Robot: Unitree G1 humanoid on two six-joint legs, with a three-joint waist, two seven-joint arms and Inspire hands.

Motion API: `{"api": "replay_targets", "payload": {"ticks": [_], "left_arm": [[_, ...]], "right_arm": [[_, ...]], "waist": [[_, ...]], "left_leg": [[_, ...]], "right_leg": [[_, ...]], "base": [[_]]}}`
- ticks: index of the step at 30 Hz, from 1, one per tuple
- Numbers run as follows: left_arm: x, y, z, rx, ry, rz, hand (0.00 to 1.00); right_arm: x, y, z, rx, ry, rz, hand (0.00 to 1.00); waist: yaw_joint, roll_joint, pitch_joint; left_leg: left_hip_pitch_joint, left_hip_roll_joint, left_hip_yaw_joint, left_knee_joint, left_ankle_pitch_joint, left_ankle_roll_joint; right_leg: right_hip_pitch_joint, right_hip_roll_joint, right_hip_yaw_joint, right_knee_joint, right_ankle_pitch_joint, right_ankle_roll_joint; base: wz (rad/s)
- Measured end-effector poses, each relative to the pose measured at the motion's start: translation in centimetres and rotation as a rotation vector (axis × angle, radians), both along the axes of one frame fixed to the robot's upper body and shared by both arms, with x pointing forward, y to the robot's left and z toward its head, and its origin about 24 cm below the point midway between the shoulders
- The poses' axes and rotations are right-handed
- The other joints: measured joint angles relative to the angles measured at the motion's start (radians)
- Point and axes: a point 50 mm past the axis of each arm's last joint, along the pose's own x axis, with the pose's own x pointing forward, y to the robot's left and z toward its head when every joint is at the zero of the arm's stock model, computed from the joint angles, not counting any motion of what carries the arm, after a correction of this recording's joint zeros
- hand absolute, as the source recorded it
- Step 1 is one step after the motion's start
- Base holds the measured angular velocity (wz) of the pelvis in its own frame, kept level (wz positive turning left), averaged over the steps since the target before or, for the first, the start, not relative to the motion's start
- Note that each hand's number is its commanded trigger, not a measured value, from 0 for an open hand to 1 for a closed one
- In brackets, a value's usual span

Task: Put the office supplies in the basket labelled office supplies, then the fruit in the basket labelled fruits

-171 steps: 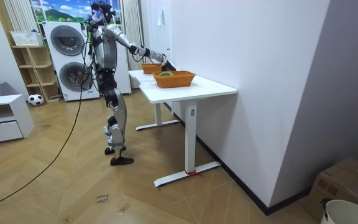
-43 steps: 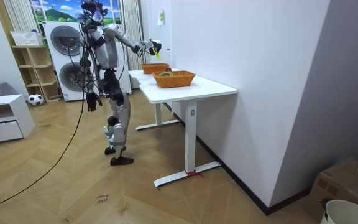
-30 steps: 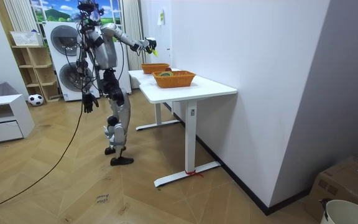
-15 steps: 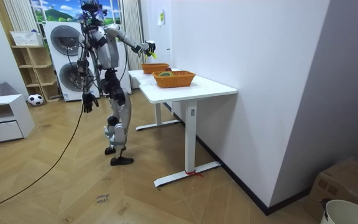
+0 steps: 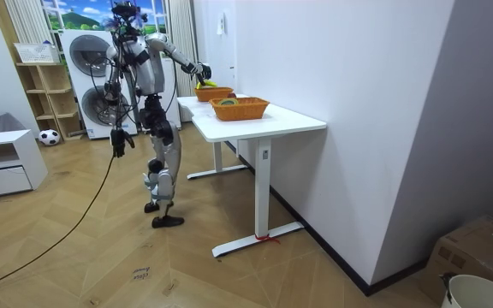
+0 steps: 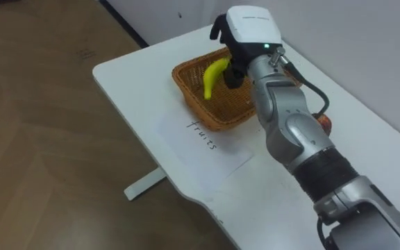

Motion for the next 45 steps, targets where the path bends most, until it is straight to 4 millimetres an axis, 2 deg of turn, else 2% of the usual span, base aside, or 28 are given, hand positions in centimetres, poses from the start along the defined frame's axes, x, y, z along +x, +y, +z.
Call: {"api": "replay_targets", "payload": {"ticks": [7,19,24,27,31,35,37,40,45], "left_arm": [[0.2,0.4,0.2,0.01,-0.003,-0.012,0.0],[1.4,0.2,0.1,0.011,-0.026,-0.057,0.0],[1.9,0.2,0.2,0.019,-0.044,-0.067,0.0],[2.0,0.3,0.3,0.024,-0.05,-0.076,0.0],[1.5,0.2,0.2,0.024,-0.033,-0.079,0.0],[1.6,0.0,0.2,0.02,-0.044,-0.073,0.0],[1.6,-0.1,0.2,0.019,-0.049,-0.068,0.0],[1.9,-0.1,0.3,0.025,-0.069,-0.067,0.0],[2.8,-0.1,0.6,0.043,-0.106,-0.083,0.0]], "right_arm": [[0.0,0.1,-0.1,-0.003,-0.015,0.002,0.0],[-0.2,0.7,-0.3,-0.011,-0.016,0.048,0.0],[-0.4,0.5,0.6,-0.021,-0.054,0.072,0.0],[-0.5,0.0,1.3,-0.04,-0.079,0.075,0.0],[-0.5,-0.8,2.2,-0.054,-0.11,0.065,0.0],[-0.3,-1.7,3.0,-0.001,-0.126,0.035,0.0],[-0.2,-2.1,3.3,0.039,-0.125,0.02,0.0],[-0.1,-2.7,3.8,0.111,-0.128,0.0,0.0],[-0.1,-3.3,4.7,0.228,-0.169,-0.027,0.0]], "waist": [[-0.01,-0.01,-0.0061],[-0.046,-0.011,-0.0073],[-0.064,-0.008,-0.008],[-0.069,0.0,-0.0087],[-0.095,0.025,-0.0215],[-0.118,0.046,-0.0219],[-0.123,0.05,-0.023],[-0.15,0.049,-0.0243],[-0.179,0.052,-0.0228]], "left_leg": [[-0.006,0.0,0.0,0.006,0.0,0.0],[-0.006,-0.001,0.002,0.008,0.0,0.0],[-0.013,0.001,0.005,0.017,0.0,0.0],[-0.013,0.001,0.009,0.02,0.0,0.0],[-0.008,-0.001,0.01,0.023,0.0,0.001],[0.005,0.001,0.019,0.018,0.001,0.003],[0.005,0.002,0.023,0.015,0.002,0.004],[0.006,0.001,0.034,0.014,0.002,0.004],[0.017,0.002,0.045,0.006,0.002,0.004]], "right_leg": [[-0.006,0.0,0.0,0.0,0.0,0.0],[-0.004,0.0,0.003,-0.001,0.0,0.0],[-0.007,-0.001,0.01,-0.001,0.0,0.0],[-0.007,-0.001,0.03,-0.003,0.001,0.002],[-0.003,-0.003,0.031,-0.002,0.004,0.007],[-0.003,-0.001,0.061,-0.001,0.004,0.007],[-0.003,0.0,0.067,0.0,0.004,0.006],[-0.003,0.001,0.07,0.0,0.005,0.006],[-0.004,0.001,0.088,-0.001,0.005,0.006]], "base": [[0.0],[0.0],[0.01],[-0.03],[-0.02],[-0.09],[-0.1],[-0.07],[-0.07]]}}
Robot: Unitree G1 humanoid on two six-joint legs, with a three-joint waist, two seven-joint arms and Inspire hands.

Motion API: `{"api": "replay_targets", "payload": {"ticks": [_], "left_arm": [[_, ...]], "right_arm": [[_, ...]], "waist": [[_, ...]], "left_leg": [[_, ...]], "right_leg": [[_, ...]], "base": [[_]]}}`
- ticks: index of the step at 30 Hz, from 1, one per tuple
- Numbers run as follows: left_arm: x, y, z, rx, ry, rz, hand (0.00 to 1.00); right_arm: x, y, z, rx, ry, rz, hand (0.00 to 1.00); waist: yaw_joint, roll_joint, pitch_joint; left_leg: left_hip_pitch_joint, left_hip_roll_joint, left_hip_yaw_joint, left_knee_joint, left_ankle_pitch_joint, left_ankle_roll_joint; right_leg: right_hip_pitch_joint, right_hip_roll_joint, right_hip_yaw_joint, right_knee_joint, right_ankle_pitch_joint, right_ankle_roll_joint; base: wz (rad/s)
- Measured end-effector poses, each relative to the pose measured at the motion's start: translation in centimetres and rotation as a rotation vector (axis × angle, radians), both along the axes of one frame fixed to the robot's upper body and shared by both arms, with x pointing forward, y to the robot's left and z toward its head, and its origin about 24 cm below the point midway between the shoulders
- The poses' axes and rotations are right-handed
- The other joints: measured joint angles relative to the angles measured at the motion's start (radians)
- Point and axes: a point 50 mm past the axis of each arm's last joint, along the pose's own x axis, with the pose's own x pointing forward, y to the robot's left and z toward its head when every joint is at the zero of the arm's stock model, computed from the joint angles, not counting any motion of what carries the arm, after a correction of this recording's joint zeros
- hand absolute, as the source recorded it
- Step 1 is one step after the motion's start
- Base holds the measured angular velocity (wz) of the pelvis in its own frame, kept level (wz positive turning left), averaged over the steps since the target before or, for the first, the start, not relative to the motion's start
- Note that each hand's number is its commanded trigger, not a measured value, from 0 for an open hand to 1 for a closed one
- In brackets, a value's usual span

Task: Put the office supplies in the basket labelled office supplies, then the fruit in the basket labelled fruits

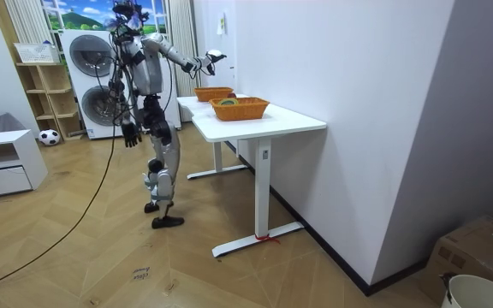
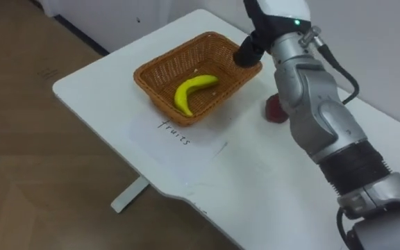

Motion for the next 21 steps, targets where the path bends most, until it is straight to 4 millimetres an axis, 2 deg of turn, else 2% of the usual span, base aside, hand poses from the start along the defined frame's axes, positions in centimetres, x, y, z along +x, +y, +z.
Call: {"api": "replay_targets", "payload": {"ticks": [2,4,7,9,11,12,16,21], "left_arm": [[0.2,0.0,0.0,0.007,-0.006,-0.004,0.0],[0.2,-0.2,-0.1,0.002,0.001,-0.016,0.0],[0.2,-0.6,-0.2,-0.008,0.006,-0.025,0.0],[0.2,-1.0,-0.4,-0.019,0.005,-0.022,0.0],[0.4,-1.5,-0.7,-0.031,-0.001,-0.018,0.0],[0.5,-1.6,-0.7,-0.032,-0.003,-0.019,0.0],[0.8,-2.0,-0.8,-0.032,-0.01,-0.022,0.0],[1.1,-2.5,-1.0,-0.048,-0.025,-0.022,0.0]], "right_arm": [[0.0,-0.4,0.4,0.019,-0.029,-0.014,0.0],[0.0,-0.7,0.7,0.041,-0.044,-0.023,0.0],[0.1,-1.1,1.0,0.106,-0.045,-0.024,0.0],[0.1,-1.7,1.5,0.163,-0.054,-0.03,0.0],[0.1,-2.5,2.2,0.206,-0.086,-0.05,0.0],[0.1,-2.8,2.4,0.23,-0.093,-0.056,0.0],[0.1,-2.9,2.5,0.255,-0.094,-0.055,0.0],[-0.1,-2.7,3.0,0.288,-0.108,-0.031,0.0]], "waist": [[-0.03,0.003,-0.0001],[-0.042,0.01,0.0011],[-0.068,0.029,0.0006],[-0.083,0.042,-0.0027],[-0.091,0.062,0.001],[-0.1,0.066,-0.0001],[-0.111,0.075,-0.0029],[-0.14,0.073,-0.0044]], "left_leg": [[0.004,0.0,0.001,0.001,0.0,0.0],[0.006,0.0,0.011,0.001,0.0,0.0],[0.006,-0.001,0.021,0.006,0.0,0.0],[0.005,-0.003,0.022,0.008,0.0,0.0],[0.004,-0.002,0.025,0.007,0.0,0.001],[0.003,0.0,0.026,0.005,0.0,0.001],[0.006,0.009,0.049,0.0,0.0,0.001],[0.007,0.014,0.082,0.0,0.0,0.001]], "right_leg": [[0.002,-0.002,0.0,-0.001,0.0,0.0],[0.002,-0.003,0.003,-0.001,0.001,0.002],[0.0,-0.004,0.016,-0.001,0.002,0.004],[0.0,-0.006,0.018,0.0,0.003,0.006],[-0.003,-0.006,0.026,0.0,0.003,0.006],[-0.004,-0.004,0.026,0.001,0.003,0.006],[-0.011,0.001,0.039,0.002,0.005,0.003],[-0.02,0.002,0.058,0.003,0.007,0.0]], "base": [[0.0],[-0.08],[-0.08],[0.0],[-0.06],[0.0],[-0.12],[-0.13]]}}
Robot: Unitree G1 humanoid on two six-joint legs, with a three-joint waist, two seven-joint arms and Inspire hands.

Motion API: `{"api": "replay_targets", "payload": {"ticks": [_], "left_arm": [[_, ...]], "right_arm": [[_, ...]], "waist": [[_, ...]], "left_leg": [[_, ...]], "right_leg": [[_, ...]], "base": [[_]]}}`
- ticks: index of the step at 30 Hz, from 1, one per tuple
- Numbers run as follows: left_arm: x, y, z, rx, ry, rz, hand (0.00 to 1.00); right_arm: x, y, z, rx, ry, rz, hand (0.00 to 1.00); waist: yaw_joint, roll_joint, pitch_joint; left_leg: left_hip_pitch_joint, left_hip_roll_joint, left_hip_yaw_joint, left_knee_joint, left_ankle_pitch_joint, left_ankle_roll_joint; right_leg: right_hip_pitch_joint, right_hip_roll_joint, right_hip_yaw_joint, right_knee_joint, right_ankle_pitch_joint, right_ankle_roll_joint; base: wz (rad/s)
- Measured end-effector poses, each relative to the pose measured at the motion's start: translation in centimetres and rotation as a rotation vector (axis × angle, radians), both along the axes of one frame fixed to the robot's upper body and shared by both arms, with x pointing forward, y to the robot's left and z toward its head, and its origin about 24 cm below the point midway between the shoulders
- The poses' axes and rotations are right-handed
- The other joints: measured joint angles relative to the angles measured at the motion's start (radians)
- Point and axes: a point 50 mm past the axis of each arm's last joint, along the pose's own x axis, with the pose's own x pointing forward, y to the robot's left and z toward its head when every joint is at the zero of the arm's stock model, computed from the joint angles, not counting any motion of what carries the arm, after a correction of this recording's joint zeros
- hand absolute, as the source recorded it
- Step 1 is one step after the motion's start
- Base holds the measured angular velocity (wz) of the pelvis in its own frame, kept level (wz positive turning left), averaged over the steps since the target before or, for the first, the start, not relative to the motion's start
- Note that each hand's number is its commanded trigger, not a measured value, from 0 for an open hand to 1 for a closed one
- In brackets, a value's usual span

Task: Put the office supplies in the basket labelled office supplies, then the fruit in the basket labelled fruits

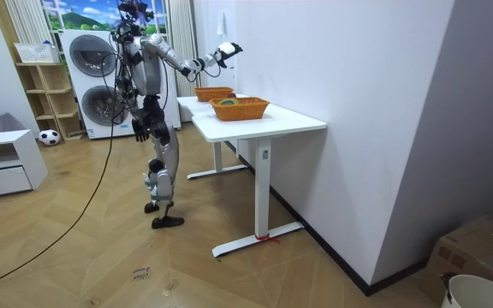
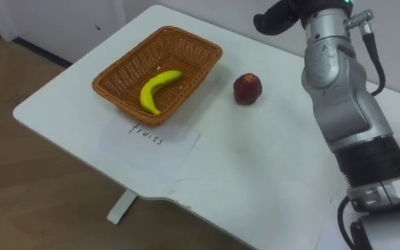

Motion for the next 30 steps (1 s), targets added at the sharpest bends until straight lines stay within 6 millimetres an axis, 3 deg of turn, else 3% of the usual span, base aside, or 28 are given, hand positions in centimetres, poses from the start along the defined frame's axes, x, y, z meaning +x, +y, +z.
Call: {"api": "replay_targets", "payload": {"ticks": [6,11,17,24,27,30], "left_arm": [[1.3,-0.6,-0.3,-0.013,-0.009,-0.036,0.0],[2.2,-0.7,-0.4,-0.017,-0.012,-0.036,0.0],[4.2,-1.5,-0.4,-0.034,-0.056,-0.048,0.0],[4.9,-2.2,-0.4,-0.03,-0.069,-0.084,0.0],[5.2,-2.8,-0.4,-0.047,-0.083,-0.092,0.0],[5.6,-3.1,-0.4,-0.048,-0.096,-0.094,0.0]], "right_arm": [[0.0,-0.7,0.3,0.108,0.005,0.014,0.0],[0.1,-0.9,0.0,0.211,0.034,0.036,0.0],[0.2,-0.7,-0.4,0.322,0.074,0.069,0.0],[0.7,0.0,-1.8,0.424,0.14,0.094,0.0],[1.1,0.2,-3.7,0.466,0.216,0.081,0.0],[1.2,0.4,-4.3,0.478,0.238,0.076,0.0]], "waist": [[-0.045,-0.011,-0.003],[-0.05,-0.018,-0.0006],[-0.064,-0.035,-0.0001],[-0.068,-0.033,0.0011],[-0.065,-0.025,0.0068],[-0.065,-0.016,0.0096]], "left_leg": [[0.005,-0.001,0.011,0.0,0.0,0.0],[0.0,0.01,0.047,-0.003,0.0,0.0],[-0.002,0.022,0.066,-0.016,0.0,-0.001],[0.001,0.024,0.085,-0.015,0.0,-0.001],[-0.002,0.025,0.088,-0.018,0.0,-0.001],[-0.015,0.025,0.084,-0.018,0.0,-0.001]], "right_leg": [[0.001,0.001,0.004,0.001,0.0,0.0],[-0.02,0.01,0.043,0.004,0.007,-0.007],[-0.035,0.024,0.053,0.0,0.013,-0.016],[-0.035,0.026,0.062,-0.006,0.014,-0.018],[-0.037,0.028,0.07,-0.014,0.017,-0.017],[-0.046,0.03,0.065,-0.018,0.019,-0.017]], "base": [[-0.02],[-0.21],[-0.08],[-0.07],[-0.04],[0.04]]}}
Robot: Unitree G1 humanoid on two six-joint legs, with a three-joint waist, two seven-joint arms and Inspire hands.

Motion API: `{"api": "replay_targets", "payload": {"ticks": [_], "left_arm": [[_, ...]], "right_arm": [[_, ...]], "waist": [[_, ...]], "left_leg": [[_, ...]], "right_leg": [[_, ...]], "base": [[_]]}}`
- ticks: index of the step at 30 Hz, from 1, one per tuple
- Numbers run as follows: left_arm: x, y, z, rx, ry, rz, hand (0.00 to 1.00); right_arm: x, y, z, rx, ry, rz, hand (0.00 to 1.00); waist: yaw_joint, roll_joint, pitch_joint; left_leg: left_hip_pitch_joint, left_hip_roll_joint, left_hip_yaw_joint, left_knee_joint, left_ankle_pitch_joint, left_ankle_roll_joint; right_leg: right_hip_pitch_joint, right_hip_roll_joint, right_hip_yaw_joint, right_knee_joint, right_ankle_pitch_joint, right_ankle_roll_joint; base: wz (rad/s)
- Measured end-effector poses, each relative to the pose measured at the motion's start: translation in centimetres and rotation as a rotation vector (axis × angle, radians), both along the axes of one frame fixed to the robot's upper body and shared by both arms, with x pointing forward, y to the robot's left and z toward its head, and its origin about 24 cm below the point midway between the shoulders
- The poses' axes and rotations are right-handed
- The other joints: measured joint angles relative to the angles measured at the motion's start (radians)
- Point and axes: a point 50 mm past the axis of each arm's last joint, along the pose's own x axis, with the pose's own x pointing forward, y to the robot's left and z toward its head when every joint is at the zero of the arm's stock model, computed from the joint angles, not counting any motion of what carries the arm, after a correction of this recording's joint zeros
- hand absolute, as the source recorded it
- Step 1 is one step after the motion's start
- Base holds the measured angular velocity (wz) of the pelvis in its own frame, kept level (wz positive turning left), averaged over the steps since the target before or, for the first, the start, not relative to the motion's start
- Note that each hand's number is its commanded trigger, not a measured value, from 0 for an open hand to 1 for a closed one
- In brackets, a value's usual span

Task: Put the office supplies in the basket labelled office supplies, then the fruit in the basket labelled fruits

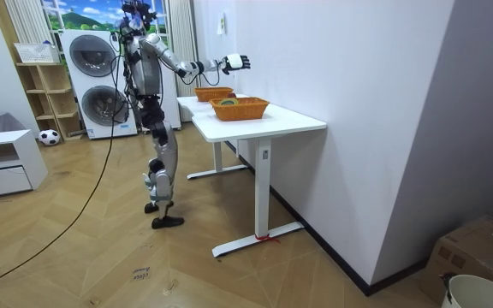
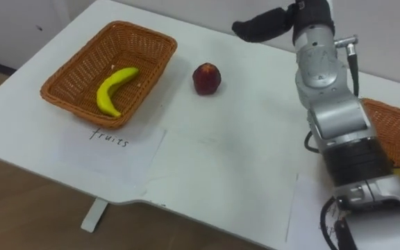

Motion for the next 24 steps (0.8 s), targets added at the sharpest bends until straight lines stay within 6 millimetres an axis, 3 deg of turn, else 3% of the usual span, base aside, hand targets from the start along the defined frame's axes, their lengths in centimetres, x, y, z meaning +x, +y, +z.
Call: {"api": "replay_targets", "payload": {"ticks": [8,24], "left_arm": [[0.6,-0.4,-0.1,-0.004,-0.013,-0.001,0.0],[0.4,-1.5,-0.5,-0.021,-0.028,0.016,0.0]], "right_arm": [[0.1,0.1,-1.1,-0.004,0.035,0.001,0.0],[0.3,0.2,-5.6,0.055,0.19,-0.042,0.0]], "waist": [[0.025,0.012,-0.0008],[0.024,0.026,-0.0036]], "left_leg": [[-0.031,0.0,-0.001,0.001,0.0,0.0],[-0.076,-0.001,-0.033,0.001,0.001,0.0]], "right_leg": [[-0.03,0.002,0.0,-0.002,0.001,-0.001],[-0.078,0.0,-0.016,-0.001,0.001,-0.001]], "base": [[-0.01],[-0.01]]}}
